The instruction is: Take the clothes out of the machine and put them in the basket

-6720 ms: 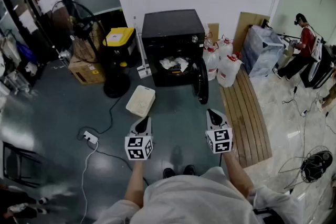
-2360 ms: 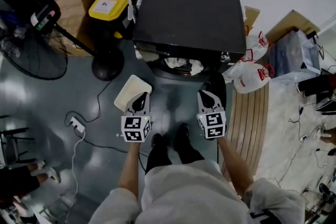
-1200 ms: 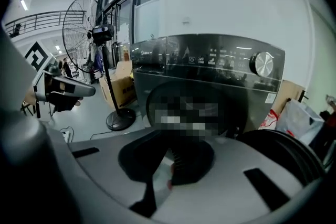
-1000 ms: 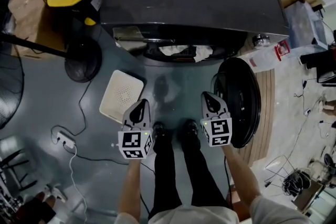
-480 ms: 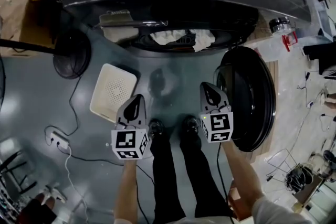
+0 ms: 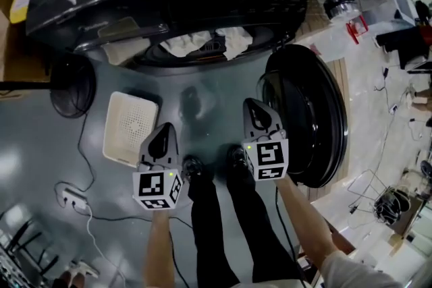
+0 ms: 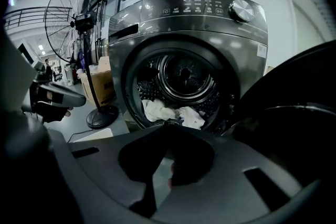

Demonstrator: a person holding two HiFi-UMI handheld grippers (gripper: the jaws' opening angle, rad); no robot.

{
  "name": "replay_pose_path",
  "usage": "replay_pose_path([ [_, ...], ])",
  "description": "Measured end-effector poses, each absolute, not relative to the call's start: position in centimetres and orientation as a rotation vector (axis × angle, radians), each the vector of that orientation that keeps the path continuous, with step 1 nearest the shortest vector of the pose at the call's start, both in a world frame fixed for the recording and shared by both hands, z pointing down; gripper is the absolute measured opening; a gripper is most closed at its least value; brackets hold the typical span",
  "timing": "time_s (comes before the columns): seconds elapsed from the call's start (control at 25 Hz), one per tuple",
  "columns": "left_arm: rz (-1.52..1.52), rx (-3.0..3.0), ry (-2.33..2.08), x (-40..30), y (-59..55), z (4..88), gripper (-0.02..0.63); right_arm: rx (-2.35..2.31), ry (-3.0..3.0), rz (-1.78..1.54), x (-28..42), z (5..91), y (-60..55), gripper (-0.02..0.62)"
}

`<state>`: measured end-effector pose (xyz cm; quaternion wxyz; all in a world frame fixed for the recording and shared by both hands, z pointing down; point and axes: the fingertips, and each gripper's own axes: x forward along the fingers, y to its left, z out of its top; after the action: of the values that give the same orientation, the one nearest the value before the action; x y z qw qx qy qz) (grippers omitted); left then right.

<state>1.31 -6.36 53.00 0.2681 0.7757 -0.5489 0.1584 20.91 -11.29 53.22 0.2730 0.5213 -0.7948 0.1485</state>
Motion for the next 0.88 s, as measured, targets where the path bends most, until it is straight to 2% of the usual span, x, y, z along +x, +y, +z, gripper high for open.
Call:
replay_pose_path([
  [0.28,0.446,2.182,-1.366,4.5,-7.4,53.6,0.018,1.517,-2.09,0.44,22.3,54.0,-10.6,0.025],
  [0.52,0.453,2.216,-1.357,4.6,-8.4,54.3,0.017,1.545,-2.126,0.439,21.8,55.2,-10.7,0.035],
  [0.56,0.455,2.217,-1.362,4.5,-8.5,54.4,0.017,1.541,-2.145,0.446,21.5,55.6,-10.8,0.08],
  [0.64,0.447,2.223,-1.37,4.5,-8.7,54.6,0.017,1.53,-2.183,0.458,20.9,56.4,-11.1,0.247],
  [0.76,0.436,2.225,-1.378,4.5,-8.8,55.1,0.017,1.545,-2.19,0.434,20.5,57.5,-12.0,0.356],
  [0.88,0.425,2.227,-1.39,4.5,-9.1,55.9,0.017,1.533,-2.196,0.422,19.8,59.0,-13.0,0.391],
])
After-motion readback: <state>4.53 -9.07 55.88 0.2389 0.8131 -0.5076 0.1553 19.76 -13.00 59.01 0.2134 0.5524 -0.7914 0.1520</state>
